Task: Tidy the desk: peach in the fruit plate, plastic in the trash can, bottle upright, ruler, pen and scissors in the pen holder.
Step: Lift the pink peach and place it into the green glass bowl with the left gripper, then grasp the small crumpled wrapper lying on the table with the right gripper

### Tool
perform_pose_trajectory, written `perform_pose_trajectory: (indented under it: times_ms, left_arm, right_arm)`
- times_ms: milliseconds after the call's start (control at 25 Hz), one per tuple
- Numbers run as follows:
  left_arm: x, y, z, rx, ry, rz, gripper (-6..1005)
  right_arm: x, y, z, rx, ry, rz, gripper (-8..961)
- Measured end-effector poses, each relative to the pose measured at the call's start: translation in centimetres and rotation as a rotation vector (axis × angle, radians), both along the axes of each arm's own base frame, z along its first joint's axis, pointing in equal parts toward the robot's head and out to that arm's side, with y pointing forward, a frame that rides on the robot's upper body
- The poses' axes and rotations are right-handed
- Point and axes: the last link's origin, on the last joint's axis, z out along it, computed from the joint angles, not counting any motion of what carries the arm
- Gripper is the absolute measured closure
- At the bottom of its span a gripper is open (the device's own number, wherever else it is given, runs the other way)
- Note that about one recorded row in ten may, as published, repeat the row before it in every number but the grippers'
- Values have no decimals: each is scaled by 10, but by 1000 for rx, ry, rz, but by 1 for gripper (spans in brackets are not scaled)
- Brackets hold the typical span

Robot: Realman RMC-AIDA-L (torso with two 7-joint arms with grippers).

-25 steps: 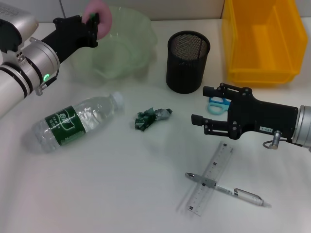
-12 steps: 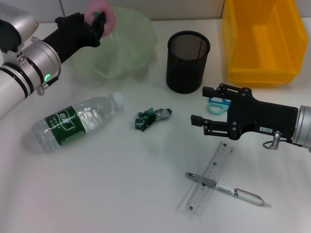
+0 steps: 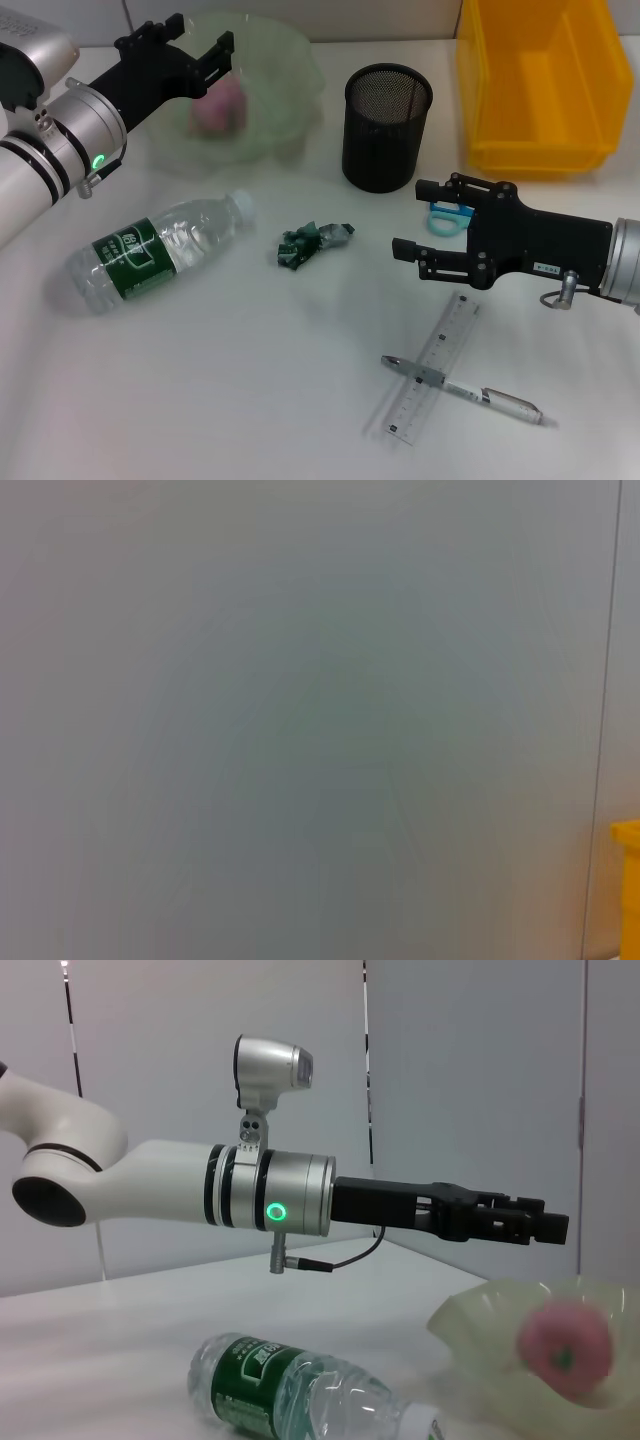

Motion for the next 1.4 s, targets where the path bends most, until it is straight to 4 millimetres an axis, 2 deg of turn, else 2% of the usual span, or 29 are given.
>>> perform_pose_trajectory:
  times_ms: [80, 280, 1080, 1320, 1400]
  left_arm:
    - [0, 0, 0, 0, 0, 1, 436]
    - [0, 0, 0, 0, 0, 0, 176]
    - [-1, -1, 0, -4, -15, 7, 177]
    - [0, -4, 1, -13, -53, -6, 176]
    - [4, -16, 8, -25, -136, -78, 176]
  right_arm:
    - [0, 0, 0, -1, 0, 0, 168]
    - [0, 0, 0, -2, 1, 0, 168]
    - [0, -1, 0, -7, 3, -4, 168]
    - [1, -2, -2, -12, 9, -11, 168]
    - [1, -3, -2, -12, 10, -11, 168]
